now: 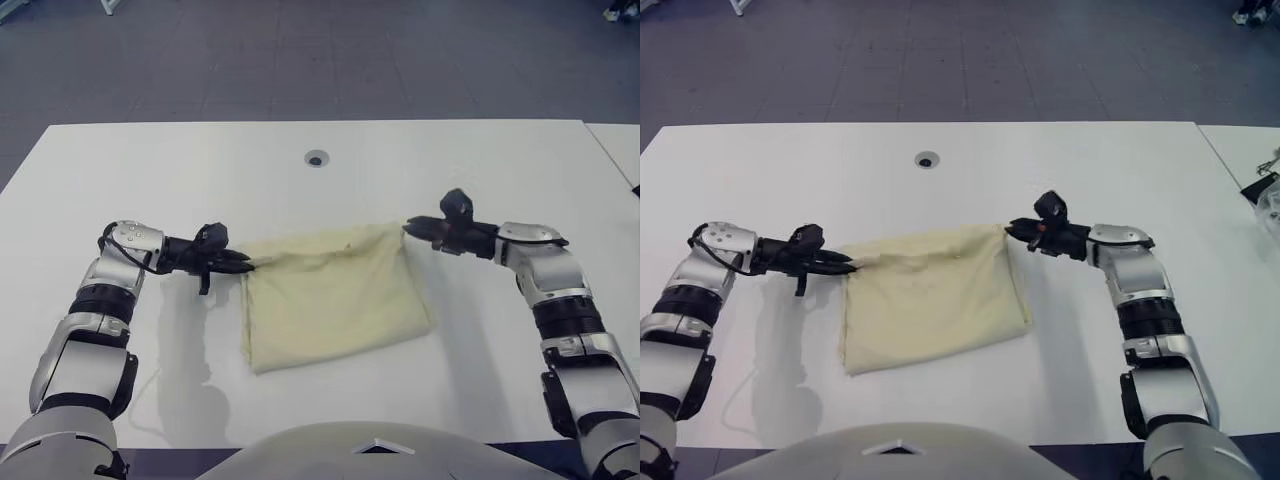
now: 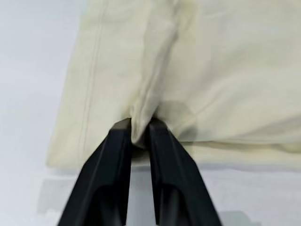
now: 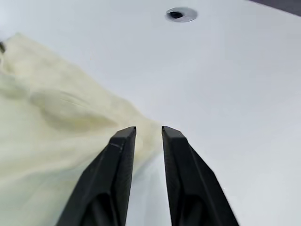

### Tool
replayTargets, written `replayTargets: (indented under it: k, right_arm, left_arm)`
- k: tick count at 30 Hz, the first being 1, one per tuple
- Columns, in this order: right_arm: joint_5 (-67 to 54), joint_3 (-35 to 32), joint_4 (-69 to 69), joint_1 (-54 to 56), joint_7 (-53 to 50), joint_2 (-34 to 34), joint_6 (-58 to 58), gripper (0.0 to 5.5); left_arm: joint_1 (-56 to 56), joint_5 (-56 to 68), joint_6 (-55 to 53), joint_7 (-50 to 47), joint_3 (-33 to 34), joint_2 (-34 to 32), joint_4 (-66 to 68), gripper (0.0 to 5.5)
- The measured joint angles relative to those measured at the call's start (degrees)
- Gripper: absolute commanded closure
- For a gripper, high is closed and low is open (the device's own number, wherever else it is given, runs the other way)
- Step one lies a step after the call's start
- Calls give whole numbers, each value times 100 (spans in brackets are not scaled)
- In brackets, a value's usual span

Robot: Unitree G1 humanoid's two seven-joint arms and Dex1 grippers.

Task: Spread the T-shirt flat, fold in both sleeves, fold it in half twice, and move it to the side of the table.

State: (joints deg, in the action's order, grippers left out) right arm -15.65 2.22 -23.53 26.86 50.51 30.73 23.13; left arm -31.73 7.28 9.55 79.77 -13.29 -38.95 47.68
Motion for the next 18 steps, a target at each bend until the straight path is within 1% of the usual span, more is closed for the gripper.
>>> replayTargets:
  k: [1,3,5,8,9,10,13,14,15,18]
  right_arm:
    - [-106,-272,-139,144,-343,-146,139,388]
    - [-309,-626,-211,294,-687,-286,331,354]
    - [-437,-741,21,276,-775,-301,515,327]
    - [-539,-705,916,-46,-702,-260,758,285]
    - [-599,-659,1250,-212,-649,-233,836,305]
    - [-620,-590,1557,-387,-589,-205,902,307]
    - [-594,-280,2374,-959,-431,-65,1001,358]
    - [-569,-161,2570,-1119,-380,-4,997,373]
    - [-473,-8,2799,-1321,-310,83,975,388]
    - [-102,285,3162,-1714,-259,339,758,437]
  left_arm:
    - [2,-21,-76,-195,97,14,37,417]
    - [8,-31,-103,-541,276,28,95,381]
    - [8,-22,-111,-902,504,22,106,353]
    - [41,136,-238,-1265,929,-4,-128,310]
    - [78,237,-320,-1334,1051,-6,-372,292]
    - [121,330,-403,-1413,1162,-4,-657,279]
    - [480,661,-824,-1680,1378,84,-1819,238]
    - [619,752,-962,-1771,1398,162,-2189,254]
    - [825,851,-1156,-1867,1390,268,-2714,259]
    - [1408,927,-1527,-2076,1281,374,-3958,312]
